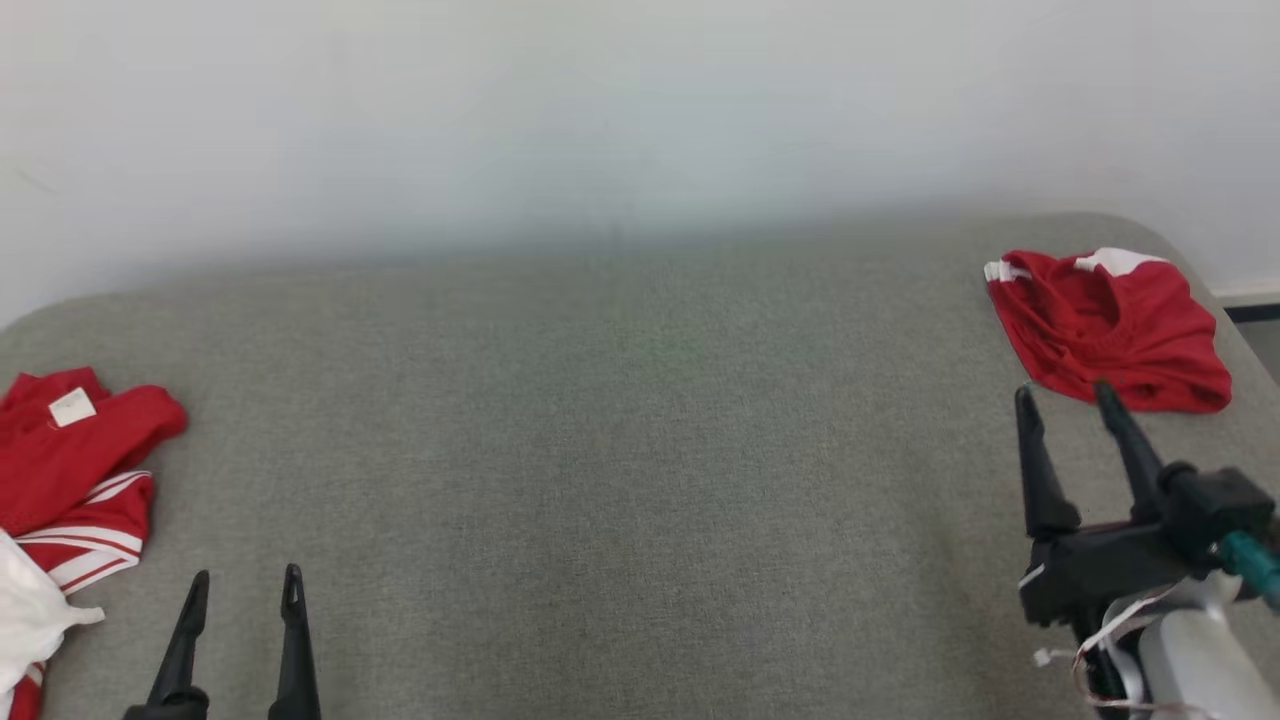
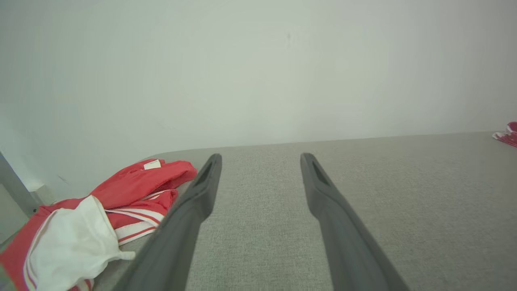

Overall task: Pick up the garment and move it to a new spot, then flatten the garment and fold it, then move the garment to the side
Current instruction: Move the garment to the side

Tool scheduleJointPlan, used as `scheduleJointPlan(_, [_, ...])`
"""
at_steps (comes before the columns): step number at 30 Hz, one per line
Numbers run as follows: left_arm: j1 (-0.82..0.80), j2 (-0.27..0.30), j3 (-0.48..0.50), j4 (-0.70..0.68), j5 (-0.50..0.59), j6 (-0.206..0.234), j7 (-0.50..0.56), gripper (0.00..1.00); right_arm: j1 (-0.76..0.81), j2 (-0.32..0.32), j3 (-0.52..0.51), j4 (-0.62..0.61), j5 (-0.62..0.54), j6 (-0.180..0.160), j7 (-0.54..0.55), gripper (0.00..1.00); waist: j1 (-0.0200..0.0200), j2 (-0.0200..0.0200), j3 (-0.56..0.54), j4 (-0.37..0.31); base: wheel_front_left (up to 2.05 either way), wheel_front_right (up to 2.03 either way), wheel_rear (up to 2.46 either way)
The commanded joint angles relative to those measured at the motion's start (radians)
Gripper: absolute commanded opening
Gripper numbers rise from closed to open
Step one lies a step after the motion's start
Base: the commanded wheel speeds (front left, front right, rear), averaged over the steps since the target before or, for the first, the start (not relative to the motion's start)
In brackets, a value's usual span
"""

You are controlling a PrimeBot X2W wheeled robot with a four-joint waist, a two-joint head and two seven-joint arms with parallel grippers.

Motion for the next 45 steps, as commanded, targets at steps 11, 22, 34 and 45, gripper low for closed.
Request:
scheduleJointPlan(11, [0.039, 0.002, 0.045, 0.034, 0.001, 0.01, -0.003, 1.0, 0.144, 0.105, -0.019, -0.067, -0.033, -0.002, 0.0, 1.0, 0.0003, 0.0001, -0.049, 0.032, 0.0, 0.0, 0.0])
scheduleJointPlan(22, [0.075, -0.001, 0.056, 0.074, 0.004, 0.005, -0.003, 1.0, 0.256, 0.167, -0.011, -0.113, -0.051, -0.002, 0.0, 1.0, 0.0003, 0.0001, -0.082, 0.051, 0.0, 0.0, 0.0])
scheduleJointPlan(34, [0.077, 0.012, 0.043, 0.093, 0.019, 0.0, -0.003, 1.0, 0.346, 0.219, -0.024, -0.155, -0.091, -0.002, 0.0, 1.0, 0.0003, 0.0001, -0.106, 0.08, 0.0, 0.0, 0.0])
scheduleJointPlan(45, [0.087, 0.014, 0.029, 0.09, 0.036, -0.002, -0.003, 1.0, 0.35, 0.218, -0.026, -0.146, -0.116, -0.002, 0.0, 1.0, 0.0003, 0.0001, -0.102, 0.066, 0.0, 0.0, 0.0])
